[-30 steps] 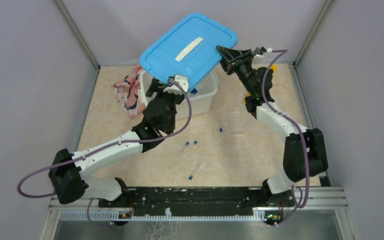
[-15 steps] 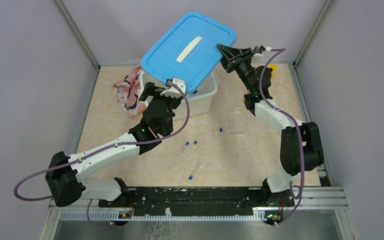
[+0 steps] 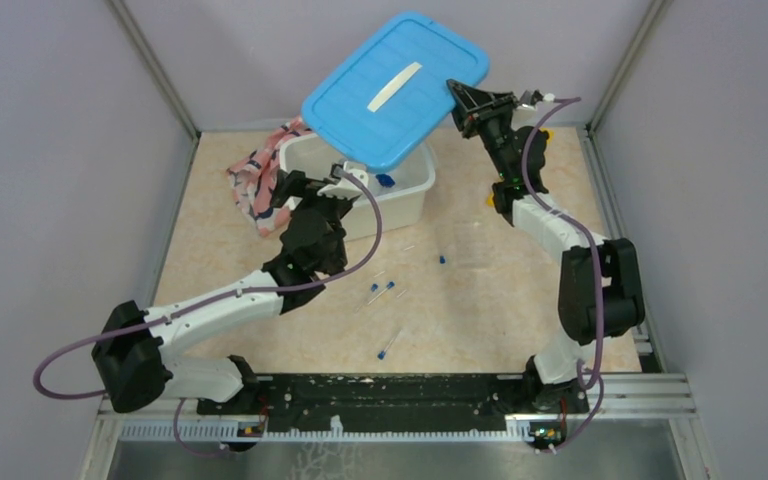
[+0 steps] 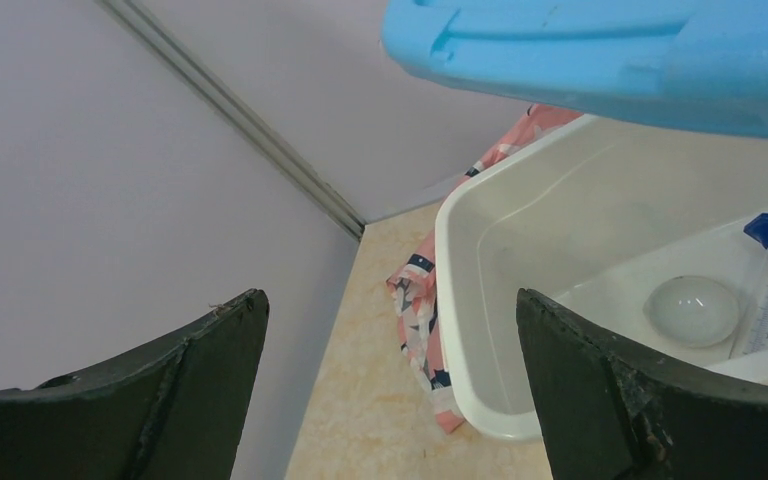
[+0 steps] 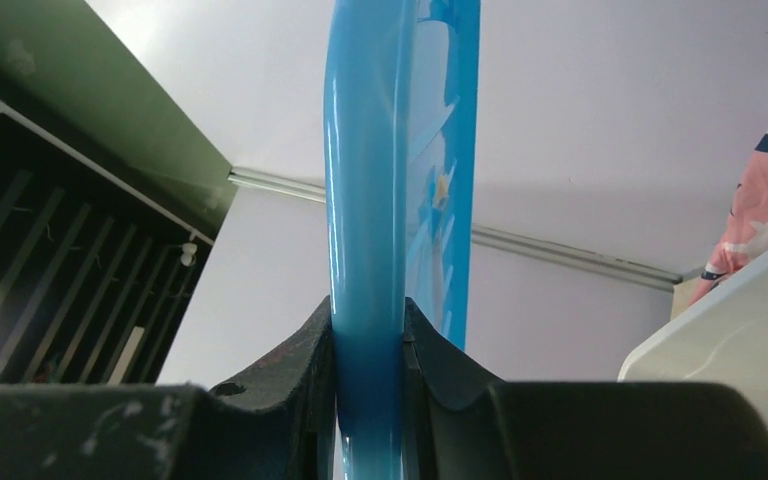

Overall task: Organize the chemistry lab equipment
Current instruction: Close the lid of the storage box.

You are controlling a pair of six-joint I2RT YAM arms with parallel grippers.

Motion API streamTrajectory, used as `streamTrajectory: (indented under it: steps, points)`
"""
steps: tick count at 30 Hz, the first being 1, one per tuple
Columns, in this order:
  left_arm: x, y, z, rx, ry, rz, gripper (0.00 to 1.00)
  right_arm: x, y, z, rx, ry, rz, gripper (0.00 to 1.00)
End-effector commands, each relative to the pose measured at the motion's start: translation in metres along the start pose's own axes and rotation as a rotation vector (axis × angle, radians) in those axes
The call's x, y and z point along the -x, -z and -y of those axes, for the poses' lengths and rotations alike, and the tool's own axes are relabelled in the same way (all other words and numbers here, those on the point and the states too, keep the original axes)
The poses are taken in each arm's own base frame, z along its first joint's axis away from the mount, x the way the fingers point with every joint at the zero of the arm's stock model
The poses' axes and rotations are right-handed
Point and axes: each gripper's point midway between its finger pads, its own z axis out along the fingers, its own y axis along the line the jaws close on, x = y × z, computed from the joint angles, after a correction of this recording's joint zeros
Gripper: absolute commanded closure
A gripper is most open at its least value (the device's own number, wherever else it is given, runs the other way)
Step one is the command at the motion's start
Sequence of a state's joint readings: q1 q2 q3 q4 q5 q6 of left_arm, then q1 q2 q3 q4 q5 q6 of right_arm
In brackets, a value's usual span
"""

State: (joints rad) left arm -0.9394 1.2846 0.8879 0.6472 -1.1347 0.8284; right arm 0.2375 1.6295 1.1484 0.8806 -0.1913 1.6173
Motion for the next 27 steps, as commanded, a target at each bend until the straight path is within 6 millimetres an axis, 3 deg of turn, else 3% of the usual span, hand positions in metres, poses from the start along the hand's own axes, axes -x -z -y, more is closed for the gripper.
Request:
streamTrajectory:
  steps: [1, 6, 11, 16, 22, 27]
  points:
    - [-0.007, 0.000, -0.010, 0.017, 0.041, -0.024, 0.02, 0.006, -0.010, -0.050, 0.151, 0.029, 0.021, 1.00]
    - [-0.010, -0.004, -0.004, -0.063, 0.135, -0.076, 0.01, 0.009, -0.011, -0.047, 0.176, 0.042, 0.041, 1.00]
    - [-0.006, -0.019, 0.003, -0.185, 0.360, -0.180, 0.06, 0.010, -0.012, -0.040, 0.183, 0.102, 0.083, 1.00]
    - [-0.002, -0.032, 0.018, -0.289, 0.546, -0.271, 0.17, 0.003, -0.011, -0.022, 0.162, 0.136, 0.128, 1.00]
    - [-0.001, -0.041, 0.038, -0.407, 0.687, -0.366, 0.19, -0.007, -0.007, 0.002, 0.139, 0.123, 0.188, 1.00]
    - [-0.008, -0.050, 0.042, -0.487, 0.864, -0.449, 0.20, -0.013, -0.001, 0.009, 0.148, 0.112, 0.216, 1.00]
